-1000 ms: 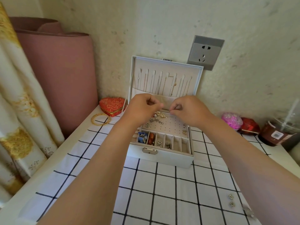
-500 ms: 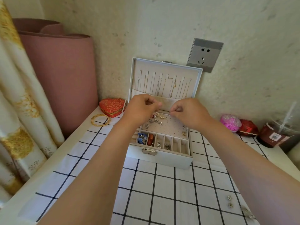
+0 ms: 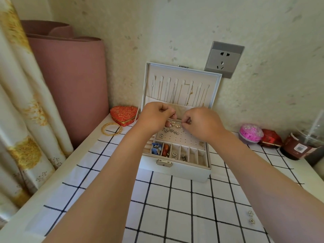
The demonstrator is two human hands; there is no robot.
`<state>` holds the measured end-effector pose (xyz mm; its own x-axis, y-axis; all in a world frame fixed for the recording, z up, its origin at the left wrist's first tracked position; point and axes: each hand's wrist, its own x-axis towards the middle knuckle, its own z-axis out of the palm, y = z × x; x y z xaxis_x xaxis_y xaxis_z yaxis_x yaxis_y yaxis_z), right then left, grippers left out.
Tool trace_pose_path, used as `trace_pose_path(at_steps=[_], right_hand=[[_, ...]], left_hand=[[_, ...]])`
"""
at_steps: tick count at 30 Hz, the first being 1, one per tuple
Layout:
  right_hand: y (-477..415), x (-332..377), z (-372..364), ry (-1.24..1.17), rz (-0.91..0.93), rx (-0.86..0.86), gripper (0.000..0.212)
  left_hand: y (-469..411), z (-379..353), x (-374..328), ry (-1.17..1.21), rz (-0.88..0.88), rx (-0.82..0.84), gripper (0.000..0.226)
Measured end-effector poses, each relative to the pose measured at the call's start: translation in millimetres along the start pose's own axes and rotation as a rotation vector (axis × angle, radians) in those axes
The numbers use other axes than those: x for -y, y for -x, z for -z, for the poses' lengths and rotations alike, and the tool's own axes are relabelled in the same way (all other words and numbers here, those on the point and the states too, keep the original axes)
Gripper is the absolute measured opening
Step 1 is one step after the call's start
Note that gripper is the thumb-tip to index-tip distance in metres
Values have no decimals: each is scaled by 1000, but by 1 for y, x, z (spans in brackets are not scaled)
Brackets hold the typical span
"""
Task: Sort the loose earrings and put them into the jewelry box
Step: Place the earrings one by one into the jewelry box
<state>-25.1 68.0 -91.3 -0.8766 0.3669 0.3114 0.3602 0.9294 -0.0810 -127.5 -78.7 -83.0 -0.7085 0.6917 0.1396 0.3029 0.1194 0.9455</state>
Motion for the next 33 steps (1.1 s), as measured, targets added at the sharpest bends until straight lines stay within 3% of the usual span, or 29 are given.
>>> trace_pose_path(at_steps=[4, 18, 22, 25, 33], right_hand=[[-2, -1, 3, -65, 14, 96, 11], [-5, -12, 11, -195, -43, 196, 15], [-4, -10, 28, -538, -132, 53, 21], [2, -1, 48, -806, -132, 67, 19], [13, -4, 48, -954, -210, -51, 22]], left_hand=[[-1, 0, 1, -5, 0, 13, 14], [0, -3, 0, 3, -4, 1, 5], [2, -6, -5, 118, 40, -4, 3], [4, -11, -11, 207, 85, 13, 9], [11, -24, -20, 327, 184, 48, 12]])
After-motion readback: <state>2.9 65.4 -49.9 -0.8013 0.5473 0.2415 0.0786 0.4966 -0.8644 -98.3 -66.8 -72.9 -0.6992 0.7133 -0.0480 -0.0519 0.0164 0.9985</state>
